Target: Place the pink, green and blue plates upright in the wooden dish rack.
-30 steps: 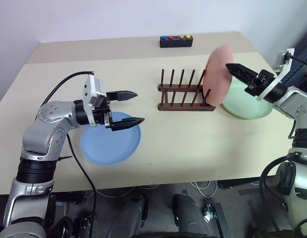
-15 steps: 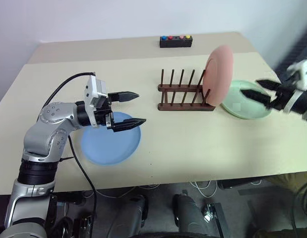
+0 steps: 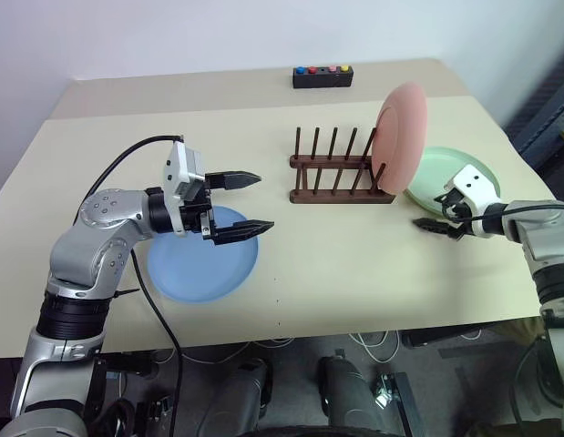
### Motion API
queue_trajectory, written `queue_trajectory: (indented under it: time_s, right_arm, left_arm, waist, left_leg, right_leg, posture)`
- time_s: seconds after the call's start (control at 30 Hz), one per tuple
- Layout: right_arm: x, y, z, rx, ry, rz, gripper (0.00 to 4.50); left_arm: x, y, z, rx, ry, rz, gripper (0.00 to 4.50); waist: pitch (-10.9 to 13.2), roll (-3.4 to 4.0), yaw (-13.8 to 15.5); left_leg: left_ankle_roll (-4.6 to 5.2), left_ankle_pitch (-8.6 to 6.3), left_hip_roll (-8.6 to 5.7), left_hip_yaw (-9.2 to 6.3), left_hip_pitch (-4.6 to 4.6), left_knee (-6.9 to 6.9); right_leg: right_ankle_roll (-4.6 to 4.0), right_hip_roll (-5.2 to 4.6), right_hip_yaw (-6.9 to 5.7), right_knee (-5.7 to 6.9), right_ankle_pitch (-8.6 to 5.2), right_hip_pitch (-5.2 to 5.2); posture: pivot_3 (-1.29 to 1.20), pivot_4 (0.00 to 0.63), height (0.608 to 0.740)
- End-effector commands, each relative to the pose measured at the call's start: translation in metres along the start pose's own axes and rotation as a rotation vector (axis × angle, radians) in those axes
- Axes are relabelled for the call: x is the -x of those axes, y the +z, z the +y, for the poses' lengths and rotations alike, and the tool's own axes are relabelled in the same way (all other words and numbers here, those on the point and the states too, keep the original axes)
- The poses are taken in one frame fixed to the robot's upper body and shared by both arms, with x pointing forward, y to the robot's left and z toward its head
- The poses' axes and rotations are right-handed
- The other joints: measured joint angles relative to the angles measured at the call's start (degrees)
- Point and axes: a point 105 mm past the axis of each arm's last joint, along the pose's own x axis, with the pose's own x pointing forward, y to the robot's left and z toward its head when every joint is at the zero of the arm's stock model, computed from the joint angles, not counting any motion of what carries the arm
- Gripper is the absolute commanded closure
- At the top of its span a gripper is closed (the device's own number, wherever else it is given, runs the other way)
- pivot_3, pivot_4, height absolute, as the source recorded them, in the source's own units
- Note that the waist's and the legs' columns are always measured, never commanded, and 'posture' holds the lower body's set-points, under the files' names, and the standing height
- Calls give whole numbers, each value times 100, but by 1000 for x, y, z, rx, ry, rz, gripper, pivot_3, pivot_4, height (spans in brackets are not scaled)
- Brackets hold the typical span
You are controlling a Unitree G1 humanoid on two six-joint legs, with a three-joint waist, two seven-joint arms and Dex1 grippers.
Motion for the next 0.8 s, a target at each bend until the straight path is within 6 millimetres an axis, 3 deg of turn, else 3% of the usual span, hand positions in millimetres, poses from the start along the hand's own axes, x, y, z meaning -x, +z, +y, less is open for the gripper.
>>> queue_trajectory:
  time_s: [0.03, 0.13, 0.27, 0.47, 0.53, 0.63, 0.7, 0.8]
  right_arm:
    - [3, 9, -9, 19, -32, -16, 2921]
    - [7, 12, -17, 10, -66, -29, 4455]
    - [15, 33, -33, -34, -153, -106, 4455]
    - [51, 96, -87, -158, -498, -371, 4455]
    - [73, 132, -97, -186, -551, -555, 4455]
    - [110, 194, -95, -362, -443, -932, 4455]
    - [127, 220, -86, -498, -278, -1105, 4455]
    - [142, 251, -53, -606, 69, -1236, 4455]
  left_arm:
    - [5, 12, -1, -37, 13, -21, 0]
    - [4, 11, -1, -36, 16, -21, 0]
    - [3, 12, 1, -37, 18, -23, 0]
    - [0, 13, 3, -36, 9, -29, 0]
    - [0, 13, 4, -38, 8, -31, 0]
    - [0, 14, 5, -38, 9, -35, 0]
    - [1, 15, 6, -30, 10, -43, 0]
    - [6, 16, 12, -36, 43, -44, 0]
  waist:
    - [0, 0, 1]
    - [0, 0, -2]
    - [-1, -2, 1]
    - [3, 5, -11]
    - [4, 5, -12]
    - [4, 5, -46]
    - [4, 5, -48]
    - [4, 5, -18]
  left_leg:
    - [0, 0, 0, 0, 0, -1]
    - [0, 0, 0, 0, 0, 1]
    - [-2, 1, 1, -2, 1, 0]
    - [-5, 3, 0, -1, -1, -3]
    - [-29, 17, 1, -1, -1, -12]
    - [-30, 18, 4, -1, -2, -21]
    - [-30, 17, 8, -1, -2, -21]
    - [-10, 6, 13, -5, -2, -21]
  right_leg:
    - [0, 0, 0, 0, 0, 0]
    - [0, 1, 0, 0, 0, 0]
    - [-1, 4, -1, 0, 1, 1]
    - [-4, 3, 1, 1, 3, -4]
    - [-5, 3, 1, 0, 2, -8]
    - [-5, 5, 2, 0, 2, -12]
    - [-5, 9, 3, 0, 3, -13]
    - [-8, 13, 1, 0, 5, -12]
  posture:
    - [0, 150, 740]
    - [0, 150, 740]
    - [0, 150, 740]
    - [0, 150, 740]
    - [0, 150, 740]
    - [0, 150, 740]
    - [0, 150, 740]
    - [0, 150, 740]
